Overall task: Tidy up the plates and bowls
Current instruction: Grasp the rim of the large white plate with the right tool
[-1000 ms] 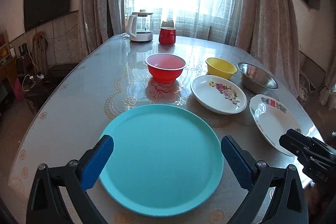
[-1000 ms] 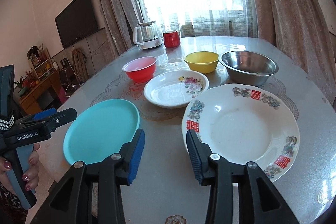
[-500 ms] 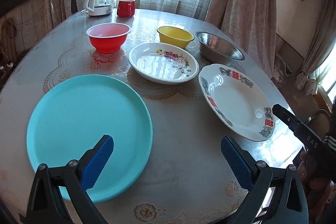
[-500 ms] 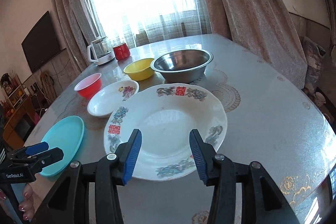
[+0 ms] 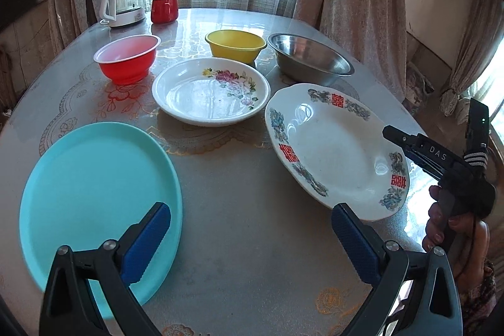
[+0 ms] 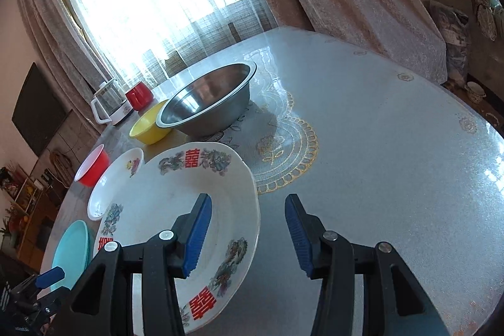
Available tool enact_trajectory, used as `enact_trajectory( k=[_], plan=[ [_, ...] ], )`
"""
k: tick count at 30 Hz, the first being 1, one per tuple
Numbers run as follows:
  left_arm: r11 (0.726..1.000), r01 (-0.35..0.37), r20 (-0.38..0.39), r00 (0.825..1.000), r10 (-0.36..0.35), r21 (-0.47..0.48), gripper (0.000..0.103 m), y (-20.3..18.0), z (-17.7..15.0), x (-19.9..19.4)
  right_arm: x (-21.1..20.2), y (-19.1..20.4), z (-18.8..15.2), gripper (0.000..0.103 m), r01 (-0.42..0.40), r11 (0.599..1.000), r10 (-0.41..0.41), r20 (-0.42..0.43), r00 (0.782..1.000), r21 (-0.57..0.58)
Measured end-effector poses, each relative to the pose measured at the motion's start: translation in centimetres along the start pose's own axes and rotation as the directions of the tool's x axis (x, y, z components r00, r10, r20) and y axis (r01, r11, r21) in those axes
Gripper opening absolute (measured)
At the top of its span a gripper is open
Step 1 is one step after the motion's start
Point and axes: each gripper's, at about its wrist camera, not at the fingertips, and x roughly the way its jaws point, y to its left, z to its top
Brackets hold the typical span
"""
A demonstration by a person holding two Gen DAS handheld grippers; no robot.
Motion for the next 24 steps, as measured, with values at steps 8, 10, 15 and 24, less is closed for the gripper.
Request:
enact_trajectory(
  k=[8, 10, 15, 24],
  plan=[
    [0.994, 0.042, 0.01, 0.999, -0.041, -0.103, 0.102, 0.4, 1.9, 1.9, 2.4, -0.6, 0.3, 0.034, -0.069, 0.997, 0.073, -0.083, 0.994, 0.046],
    [0.994, 0.024, 0.005, 1.0, -0.024, -0.103, 0.102, 0.0, 2.2, 2.6, 2.6, -0.2, 0.2, 0.028, -0.086, 0.996, 0.089, -0.093, 0.992, 0.03],
    [0.997, 0.037, -0.036, 0.999, -0.04, -0.071, 0.09, -1.2, 2.8, 5.1, 2.7, 0.1, 0.2, 0.026, -0.053, 0.999, 0.054, -0.106, 0.993, 0.012],
    [0.998, 0.029, -0.01, 1.0, -0.029, -0.062, 0.056, -1.9, 3.8, 7.4, 2.9, 0.4, 0.2, 0.025, -0.05, 0.999, 0.05, -0.115, 0.992, -0.002]
  ],
)
